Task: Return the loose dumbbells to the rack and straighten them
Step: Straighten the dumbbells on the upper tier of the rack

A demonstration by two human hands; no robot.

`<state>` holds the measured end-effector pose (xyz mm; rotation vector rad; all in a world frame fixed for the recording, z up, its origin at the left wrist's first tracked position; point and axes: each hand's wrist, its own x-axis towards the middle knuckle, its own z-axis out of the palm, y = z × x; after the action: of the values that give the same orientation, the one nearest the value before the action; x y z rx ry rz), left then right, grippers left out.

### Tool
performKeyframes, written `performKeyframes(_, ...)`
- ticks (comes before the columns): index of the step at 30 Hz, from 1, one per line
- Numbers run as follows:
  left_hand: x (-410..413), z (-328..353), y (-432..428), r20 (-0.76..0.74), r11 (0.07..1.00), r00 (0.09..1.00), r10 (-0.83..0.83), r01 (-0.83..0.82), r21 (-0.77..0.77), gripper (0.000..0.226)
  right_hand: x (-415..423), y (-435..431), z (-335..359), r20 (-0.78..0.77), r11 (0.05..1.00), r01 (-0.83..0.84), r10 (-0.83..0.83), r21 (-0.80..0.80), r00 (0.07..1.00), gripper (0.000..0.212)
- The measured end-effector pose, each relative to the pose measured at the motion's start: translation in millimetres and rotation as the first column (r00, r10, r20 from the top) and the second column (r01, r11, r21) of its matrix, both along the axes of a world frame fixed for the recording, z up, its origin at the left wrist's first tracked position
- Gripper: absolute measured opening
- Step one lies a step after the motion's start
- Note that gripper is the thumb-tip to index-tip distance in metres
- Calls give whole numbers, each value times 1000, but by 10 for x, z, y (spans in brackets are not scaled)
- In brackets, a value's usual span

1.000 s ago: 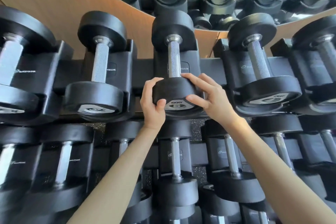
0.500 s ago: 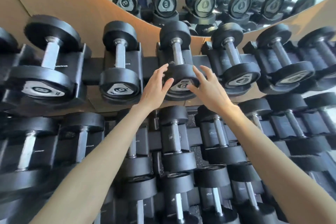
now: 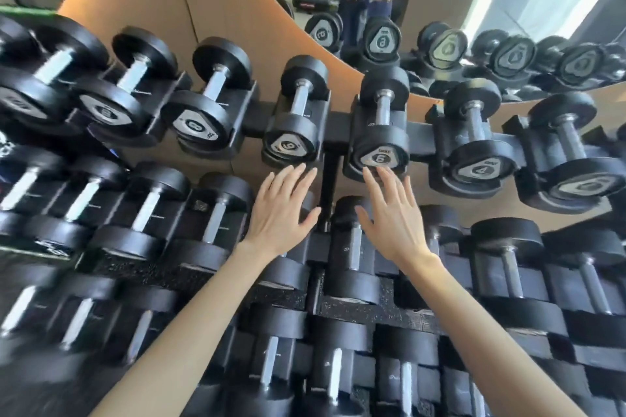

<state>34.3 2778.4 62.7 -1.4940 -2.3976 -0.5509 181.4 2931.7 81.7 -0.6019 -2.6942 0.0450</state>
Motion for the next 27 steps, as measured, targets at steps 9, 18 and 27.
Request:
performKeyframes(9, -59, -115, -398, -4, 995, 996, 93, -93, -27, 58, -54, -321, -174, 39, 995, -49, 52, -83, 998, 63)
performKeyframes(18, -962, -224, -628, 13, 997, 1000, -4, 5, -76, 58, -755, -608, -341, 89, 997, 26, -19, -79, 996, 62)
performKeyframes(27, -2111, -140, -349, 20, 979, 979, -205, 205, -14, 59, -1729, -577, -73, 79, 990, 132, -128, -41, 989, 59)
